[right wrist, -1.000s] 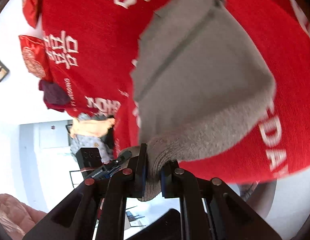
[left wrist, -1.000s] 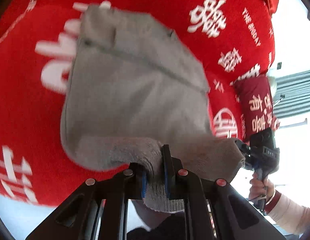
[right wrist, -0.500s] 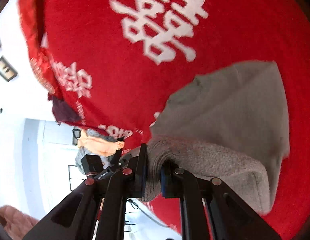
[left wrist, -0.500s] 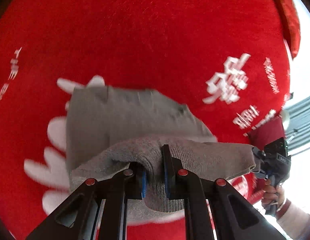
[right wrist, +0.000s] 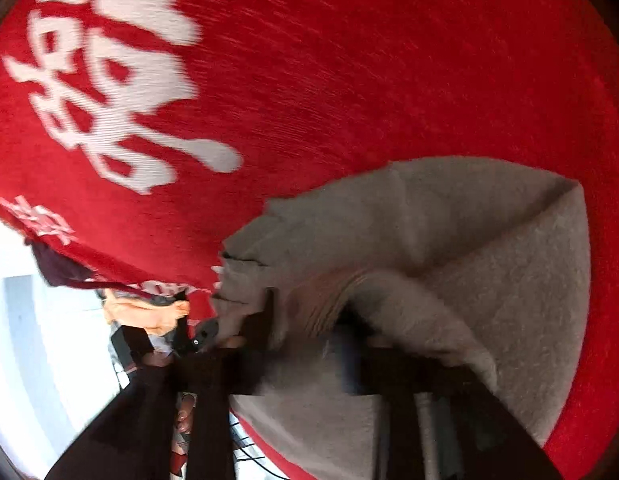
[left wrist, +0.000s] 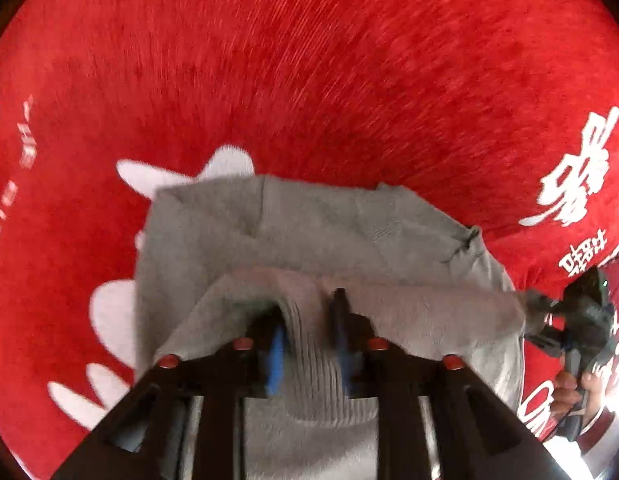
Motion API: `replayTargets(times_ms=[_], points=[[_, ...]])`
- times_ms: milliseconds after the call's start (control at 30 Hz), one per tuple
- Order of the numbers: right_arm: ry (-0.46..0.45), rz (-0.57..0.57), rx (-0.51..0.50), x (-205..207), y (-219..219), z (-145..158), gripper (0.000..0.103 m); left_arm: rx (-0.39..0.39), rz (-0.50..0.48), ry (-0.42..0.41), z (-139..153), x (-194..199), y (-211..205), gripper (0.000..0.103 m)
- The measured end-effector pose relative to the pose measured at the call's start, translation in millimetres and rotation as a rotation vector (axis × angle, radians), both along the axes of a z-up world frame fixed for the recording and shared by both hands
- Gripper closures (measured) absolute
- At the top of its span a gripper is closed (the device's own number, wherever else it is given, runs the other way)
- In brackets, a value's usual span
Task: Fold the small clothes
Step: 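Lift the hem with both grippers and fold it toward the collar, then open both grippers to lay the hem on the sweater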
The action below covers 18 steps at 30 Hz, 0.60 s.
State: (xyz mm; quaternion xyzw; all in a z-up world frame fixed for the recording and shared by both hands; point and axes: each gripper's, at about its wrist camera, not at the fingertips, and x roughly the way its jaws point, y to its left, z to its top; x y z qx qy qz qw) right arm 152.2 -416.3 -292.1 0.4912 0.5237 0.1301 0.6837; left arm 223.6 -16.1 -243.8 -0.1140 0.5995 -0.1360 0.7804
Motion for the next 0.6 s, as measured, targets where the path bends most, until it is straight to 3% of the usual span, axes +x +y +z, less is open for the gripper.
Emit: replayTargets(times_ms=[67,233,300,433,600], points=[[-0.042,-0.016,0.012,-1,-4,11,0.043,0.042,0.009,-0.043,18,-4,3,0.037],[-0.062,-0.026,0.002,-3,-14,29,0.047,0.05,0.016,-0.081,39,-9,15,0.036],[-0.051,0.045,-0.035,-4,-4,31,0.064,0.105,-0.037,-0.056,29,-11,7,0.036],[0.004,0.136,-0.119,1,16,19,0.064,0.098,-0.096,-0.003,-1,-12,-14,0.036],[0.076,0.089,-0.236,5,11,1,0.064,0.156,-0.066,-0.023,-27,12,-32,0.036]])
